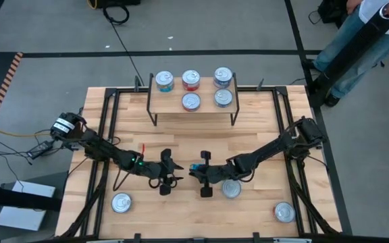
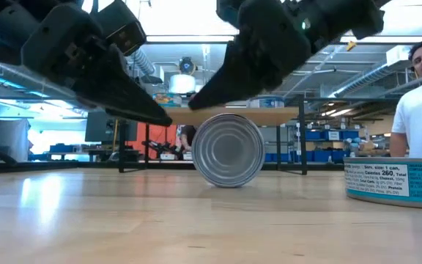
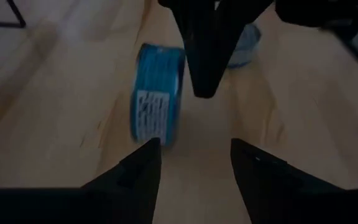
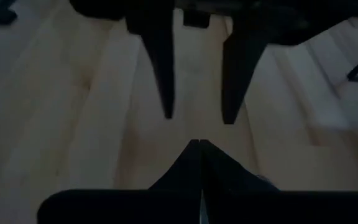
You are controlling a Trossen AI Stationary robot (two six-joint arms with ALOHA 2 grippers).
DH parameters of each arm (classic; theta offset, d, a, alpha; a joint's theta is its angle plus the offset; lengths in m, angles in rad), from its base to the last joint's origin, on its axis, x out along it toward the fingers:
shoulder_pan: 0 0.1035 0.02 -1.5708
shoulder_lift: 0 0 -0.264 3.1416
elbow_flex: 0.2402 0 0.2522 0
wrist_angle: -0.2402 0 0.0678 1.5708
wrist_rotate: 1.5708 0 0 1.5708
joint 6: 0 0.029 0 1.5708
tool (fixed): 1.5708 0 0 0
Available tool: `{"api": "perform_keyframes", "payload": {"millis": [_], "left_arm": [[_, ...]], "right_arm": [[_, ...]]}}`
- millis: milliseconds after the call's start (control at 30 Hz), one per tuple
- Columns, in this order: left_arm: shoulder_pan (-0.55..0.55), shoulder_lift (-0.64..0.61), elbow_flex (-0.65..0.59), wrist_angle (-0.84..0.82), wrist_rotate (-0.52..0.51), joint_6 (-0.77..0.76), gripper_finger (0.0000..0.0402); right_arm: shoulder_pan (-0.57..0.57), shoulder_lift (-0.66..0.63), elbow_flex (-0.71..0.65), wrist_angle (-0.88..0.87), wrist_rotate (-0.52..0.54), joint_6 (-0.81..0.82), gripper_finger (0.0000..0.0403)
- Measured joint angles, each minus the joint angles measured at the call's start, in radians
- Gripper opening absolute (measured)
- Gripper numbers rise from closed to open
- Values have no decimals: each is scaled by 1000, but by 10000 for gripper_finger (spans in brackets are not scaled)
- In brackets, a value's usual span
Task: Stack canned seafood by type on shelf
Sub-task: Put the yellow blue tuna can on the shelf aligned with the other yellow blue tuna can
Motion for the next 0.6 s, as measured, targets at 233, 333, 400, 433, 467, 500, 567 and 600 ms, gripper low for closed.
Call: {"api": "perform_keyframes", "payload": {"millis": [233,333,400,433,467,500,567,600], "left_arm": [[37,59,25,50,0,-19,251],[59,66,44,50,0,14,275],[70,66,58,52,0,54,288],[75,66,64,51,0,75,293],[79,66,71,49,2,97,297],[86,66,77,48,11,115,300],[99,71,84,47,41,135,304],[105,77,87,47,57,140,305]], "right_arm": [[58,-140,0,-183,5,53,11],[93,-177,0,-245,44,86,12],[111,-185,0,-275,54,96,12],[119,-186,0,-282,54,96,12],[125,-186,0,-291,54,96,12],[129,-184,0,-293,54,98,12],[132,-182,0,-296,54,108,12],[134,-181,0,-307,56,118,12]]}}
